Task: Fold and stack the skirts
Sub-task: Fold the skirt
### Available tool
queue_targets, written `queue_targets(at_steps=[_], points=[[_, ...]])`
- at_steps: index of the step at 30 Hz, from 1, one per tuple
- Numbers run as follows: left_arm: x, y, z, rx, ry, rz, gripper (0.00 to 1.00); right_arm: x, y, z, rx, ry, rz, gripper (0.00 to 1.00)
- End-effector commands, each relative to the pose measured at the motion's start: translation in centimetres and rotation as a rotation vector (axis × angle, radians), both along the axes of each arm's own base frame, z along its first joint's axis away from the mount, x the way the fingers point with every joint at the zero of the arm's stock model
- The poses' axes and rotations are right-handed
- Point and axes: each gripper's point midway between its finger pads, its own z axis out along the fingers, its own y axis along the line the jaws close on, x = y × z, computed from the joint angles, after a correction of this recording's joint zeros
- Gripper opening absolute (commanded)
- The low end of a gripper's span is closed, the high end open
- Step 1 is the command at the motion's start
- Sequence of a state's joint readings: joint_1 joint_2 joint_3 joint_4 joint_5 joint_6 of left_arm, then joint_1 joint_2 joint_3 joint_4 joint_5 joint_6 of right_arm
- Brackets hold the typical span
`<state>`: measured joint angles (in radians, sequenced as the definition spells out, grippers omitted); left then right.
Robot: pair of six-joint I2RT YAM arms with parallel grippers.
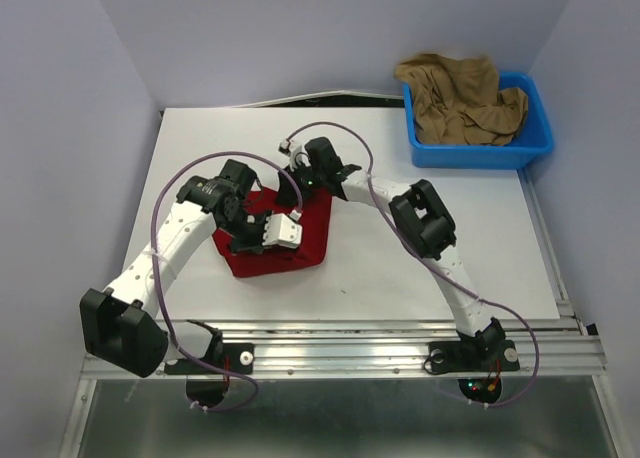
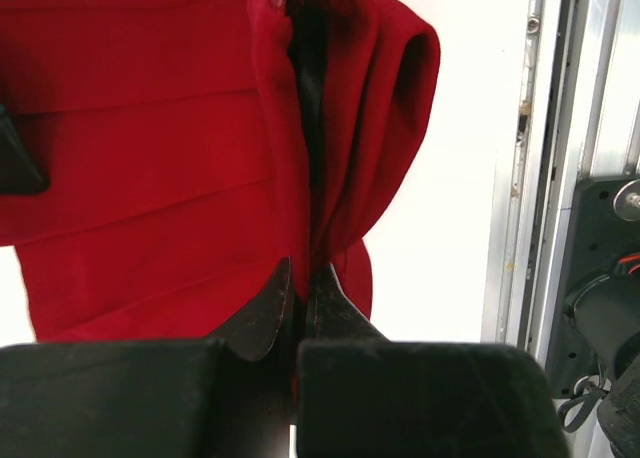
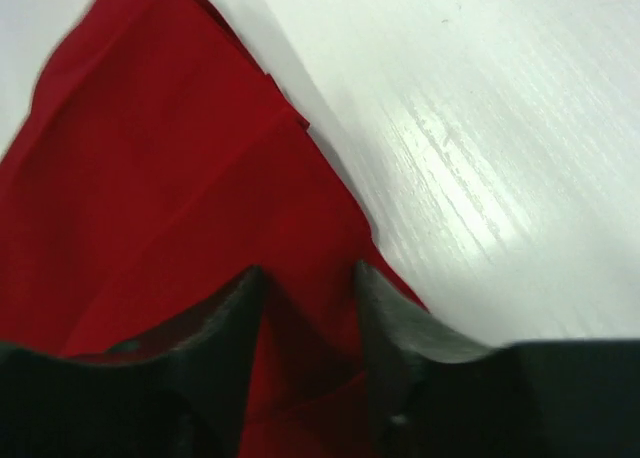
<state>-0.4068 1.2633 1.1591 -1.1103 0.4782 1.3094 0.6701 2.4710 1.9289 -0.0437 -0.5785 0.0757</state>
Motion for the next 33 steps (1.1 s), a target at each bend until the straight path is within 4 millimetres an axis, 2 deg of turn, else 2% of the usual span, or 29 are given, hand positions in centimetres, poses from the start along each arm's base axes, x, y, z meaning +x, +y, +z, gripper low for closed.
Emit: queue_targets(at_steps=[1, 5, 7, 8, 10, 18, 24, 29, 31, 33], points=[[1.4, -1.4, 2.0, -0.049, -0.014, 0.018, 0.0, -2.3, 1.0, 0.9, 0.083, 0.045, 0.078, 0.43], [3.4, -2.1, 2.9, -0.057, -0.033, 0.045, 0.0, -4.5, 0.4, 1.0, 0.111, 0.101, 0.121, 0.3], [4.2, -2.3, 2.5, -0.046, -0.026, 0.055, 0.0, -5.2, 0.1, 1.9, 0.133, 0.098, 0.135, 0.29], [4.6, -2.4, 2.5, -0.045, -0.031, 0.062, 0.0, -6.0, -0.4, 1.2, 0.124, 0.119, 0.139, 0.29], [5.6, -2.5, 1.8, -0.034, -0.035, 0.077, 0.0, -7.6, -0.5, 1.4, 0.132, 0.145, 0.166, 0.28], [9.9, -1.8, -0.5, 0.0, -0.053, 0.161, 0.0, -10.9, -1.4, 2.1, 0.163, 0.196, 0.237, 0.25], [12.6, -1.7, -1.9, 0.004, -0.107, 0.211, 0.01, -12.7, -1.1, 1.6, 0.16, 0.232, 0.282, 0.25], [13.1, -1.5, -3.4, 0.013, -0.134, 0.212, 0.01, -12.8, -1.1, 1.3, 0.161, 0.241, 0.289, 0.25], [13.9, -1.6, -3.4, 0.0, -0.19, 0.221, 0.01, -12.7, -1.0, 1.2, 0.159, 0.244, 0.29, 0.25], [13.9, -1.4, -4.5, -0.002, -0.219, 0.218, 0.01, -12.5, -0.9, 1.1, 0.156, 0.236, 0.286, 0.25]])
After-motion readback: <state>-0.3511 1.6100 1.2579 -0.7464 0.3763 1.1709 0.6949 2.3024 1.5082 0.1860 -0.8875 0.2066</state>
